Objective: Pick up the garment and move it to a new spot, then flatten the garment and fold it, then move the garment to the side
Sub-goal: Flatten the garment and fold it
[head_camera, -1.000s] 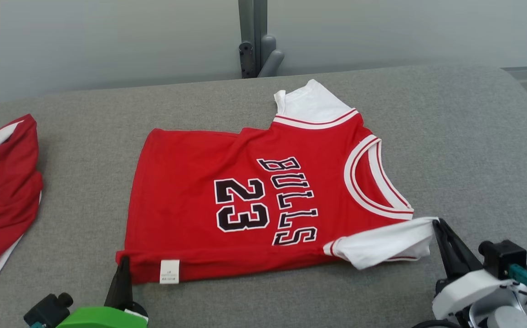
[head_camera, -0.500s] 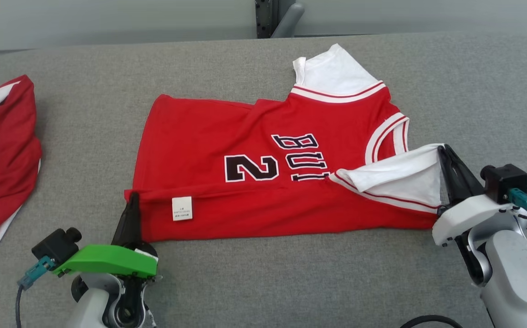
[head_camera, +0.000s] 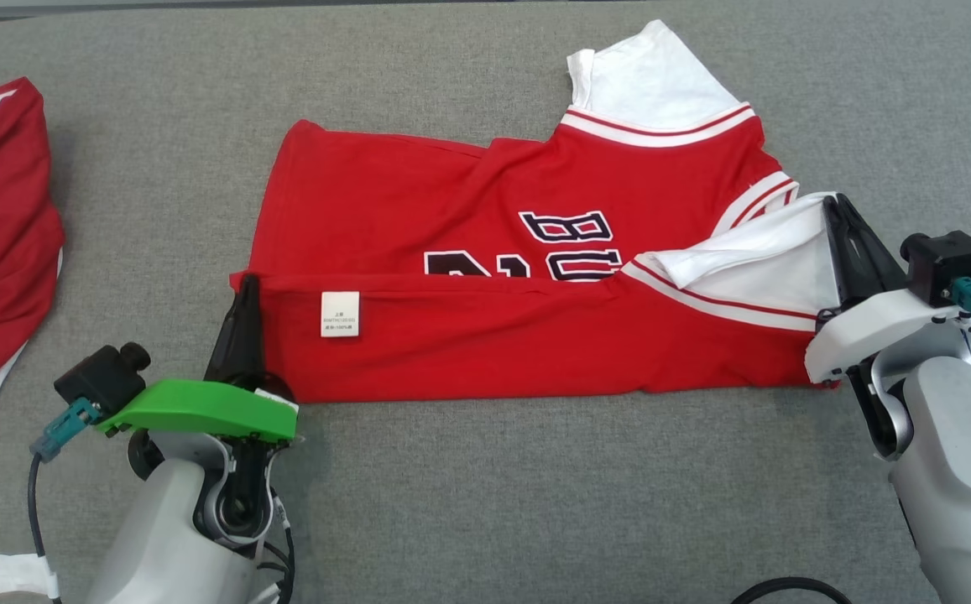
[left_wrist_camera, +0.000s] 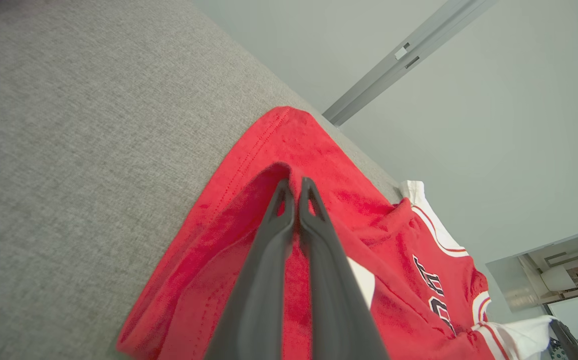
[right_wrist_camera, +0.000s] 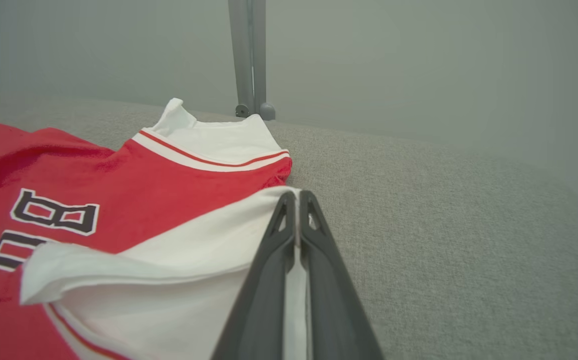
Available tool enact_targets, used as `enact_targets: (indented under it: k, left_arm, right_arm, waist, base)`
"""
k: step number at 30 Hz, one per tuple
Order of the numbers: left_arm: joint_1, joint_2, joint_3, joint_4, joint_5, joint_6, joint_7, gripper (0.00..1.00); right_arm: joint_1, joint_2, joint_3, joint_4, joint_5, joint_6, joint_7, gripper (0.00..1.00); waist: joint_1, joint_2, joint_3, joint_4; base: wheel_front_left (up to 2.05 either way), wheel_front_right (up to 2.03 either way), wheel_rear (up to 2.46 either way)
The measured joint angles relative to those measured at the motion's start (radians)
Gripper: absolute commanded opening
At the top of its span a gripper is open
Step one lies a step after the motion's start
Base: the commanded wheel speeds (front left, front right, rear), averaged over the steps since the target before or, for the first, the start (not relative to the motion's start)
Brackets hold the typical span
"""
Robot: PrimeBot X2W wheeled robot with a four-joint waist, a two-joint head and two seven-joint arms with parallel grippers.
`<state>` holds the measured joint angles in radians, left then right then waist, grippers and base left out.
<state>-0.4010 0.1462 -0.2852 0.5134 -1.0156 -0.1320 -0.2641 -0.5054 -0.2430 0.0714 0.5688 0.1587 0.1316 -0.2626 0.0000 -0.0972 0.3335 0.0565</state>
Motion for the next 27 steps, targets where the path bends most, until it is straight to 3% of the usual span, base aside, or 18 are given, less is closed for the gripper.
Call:
enact_targets:
  k: [12,13,14,15,16,21,24,27]
  left_arm:
    - [-0.053,-0.027,0.038,0.016,0.088,0.000,0.000,0.00]
    - [-0.054,-0.031,0.045,0.022,0.095,0.000,0.000,0.00]
    - [-0.057,-0.034,0.057,0.027,0.103,0.000,0.000,0.29]
    - [-0.058,-0.036,0.068,0.030,0.111,0.000,0.000,0.87]
    - [-0.058,-0.039,0.083,0.032,0.130,0.000,0.000,1.00]
    - [-0.036,-0.064,0.200,0.018,0.272,0.000,0.000,1.00]
    - [0.021,-0.087,0.293,0.002,0.302,0.000,0.000,1.00]
    - [0.078,-0.091,0.321,-0.024,0.351,0.000,0.000,1.00]
  right_arm:
    - [-0.061,0.008,-0.026,0.042,-0.032,0.000,0.000,0.00]
    - [-0.063,0.013,-0.030,0.045,-0.030,0.000,0.000,0.21]
    - [-0.066,0.017,-0.030,0.051,-0.028,0.000,0.000,0.97]
    - [-0.070,0.019,-0.028,0.057,-0.025,0.000,0.000,1.00]
    - [-0.071,0.021,-0.032,0.049,-0.023,0.000,0.000,1.00]
    - [-0.045,0.027,-0.104,-0.035,-0.024,0.000,0.000,1.00]
    - [0.037,0.042,-0.118,-0.065,-0.020,0.000,0.000,1.00]
    - [0.116,0.050,-0.112,-0.079,-0.007,0.000,0.000,1.00]
  waist:
    - [0.0000,-0.0002,0.043,0.006]
    - [0.0000,-0.0002,0.044,0.006]
    - [0.0000,-0.0002,0.045,0.006]
    - [0.0001,-0.0002,0.046,0.006]
    - [0.0001,-0.0002,0.047,0.007]
    - [0.0001,-0.0003,0.037,0.009]
    - [0.0000,-0.0002,0.022,0.008]
    - [0.0000,-0.0002,0.002,0.005]
  base:
    - [0.00,0.00,0.00]
    - [0.00,0.00,0.00]
    - [0.00,0.00,0.00]
    - [0.00,0.00,0.00]
    - [0.00,0.00,0.00]
    - [0.00,0.00,0.00]
    - [0.00,0.00,0.00]
    - [0.00,0.00,0.00]
